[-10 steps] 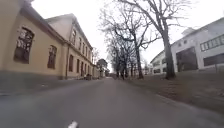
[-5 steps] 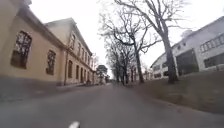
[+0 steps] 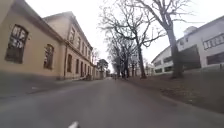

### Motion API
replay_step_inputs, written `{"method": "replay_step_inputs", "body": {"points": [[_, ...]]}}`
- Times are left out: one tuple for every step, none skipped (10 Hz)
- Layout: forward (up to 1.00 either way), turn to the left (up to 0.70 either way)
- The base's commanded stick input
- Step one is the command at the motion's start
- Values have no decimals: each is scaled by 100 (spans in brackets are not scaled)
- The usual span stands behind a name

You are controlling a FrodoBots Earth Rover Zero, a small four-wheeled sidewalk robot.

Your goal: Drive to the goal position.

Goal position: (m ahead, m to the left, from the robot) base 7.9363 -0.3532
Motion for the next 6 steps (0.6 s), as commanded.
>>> {"method": "replay_step_inputs", "body": {"points": [[100, 0], [100, 0], [100, 0], [100, 0], [100, 0], [100, 0]]}}
